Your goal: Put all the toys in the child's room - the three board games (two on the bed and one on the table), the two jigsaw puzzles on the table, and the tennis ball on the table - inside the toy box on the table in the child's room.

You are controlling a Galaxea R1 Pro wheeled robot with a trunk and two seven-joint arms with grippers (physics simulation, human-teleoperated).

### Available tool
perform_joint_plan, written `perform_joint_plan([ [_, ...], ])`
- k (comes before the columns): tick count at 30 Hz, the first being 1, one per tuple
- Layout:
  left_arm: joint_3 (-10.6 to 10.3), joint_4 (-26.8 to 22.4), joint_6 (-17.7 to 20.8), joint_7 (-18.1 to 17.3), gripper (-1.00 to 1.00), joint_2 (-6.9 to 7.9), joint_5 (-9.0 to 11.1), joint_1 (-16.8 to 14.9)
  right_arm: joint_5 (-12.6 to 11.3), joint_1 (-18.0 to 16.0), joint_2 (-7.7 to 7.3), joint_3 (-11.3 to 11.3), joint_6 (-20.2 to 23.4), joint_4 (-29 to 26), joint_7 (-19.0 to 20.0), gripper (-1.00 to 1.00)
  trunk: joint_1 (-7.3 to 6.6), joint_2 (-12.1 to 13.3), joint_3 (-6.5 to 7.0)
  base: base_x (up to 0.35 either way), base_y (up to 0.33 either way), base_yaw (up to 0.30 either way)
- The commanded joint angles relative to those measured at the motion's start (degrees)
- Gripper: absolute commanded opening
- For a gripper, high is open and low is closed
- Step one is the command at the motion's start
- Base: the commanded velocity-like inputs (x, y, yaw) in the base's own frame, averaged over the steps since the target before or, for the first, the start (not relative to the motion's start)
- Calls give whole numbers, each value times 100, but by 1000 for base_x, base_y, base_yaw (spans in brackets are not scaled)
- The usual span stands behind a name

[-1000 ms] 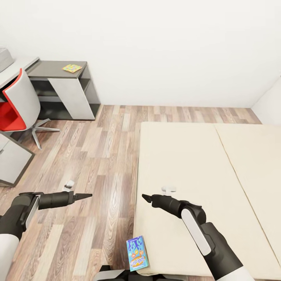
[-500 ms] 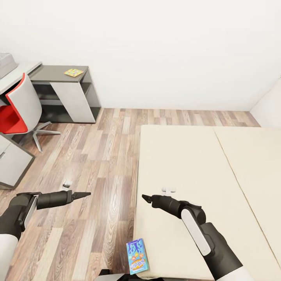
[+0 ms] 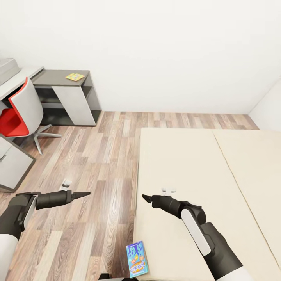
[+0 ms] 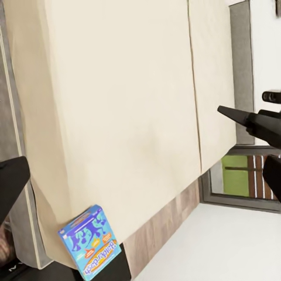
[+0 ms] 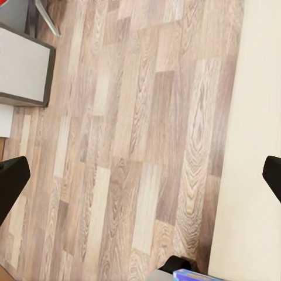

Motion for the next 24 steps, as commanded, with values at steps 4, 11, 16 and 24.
perform_joint_plan([
  [4, 20, -4, 60, -40, 100, -9, -37, -4, 11, -2, 6, 3, 17, 7, 11, 100, 3, -9, 30, 0, 0, 0],
  [11, 22, -3, 60, -43, 100, -2, -36, -4, 11, -7, 8, 4, 13, 8, 10, 100, 3, -9, 97, 0, 0, 0],
  [16, 22, -2, 60, -42, 100, -4, -36, -4, 11, -3, 13, 4, 12, 10, 10, 100, 3, -9, 144, 0, 0, 0],
  [24, 19, -5, 60, -36, 100, -14, -36, -4, 11, -3, 8, 3, 12, -13, 10, 100, 3, -9, 220, 0, 0, 0],
])
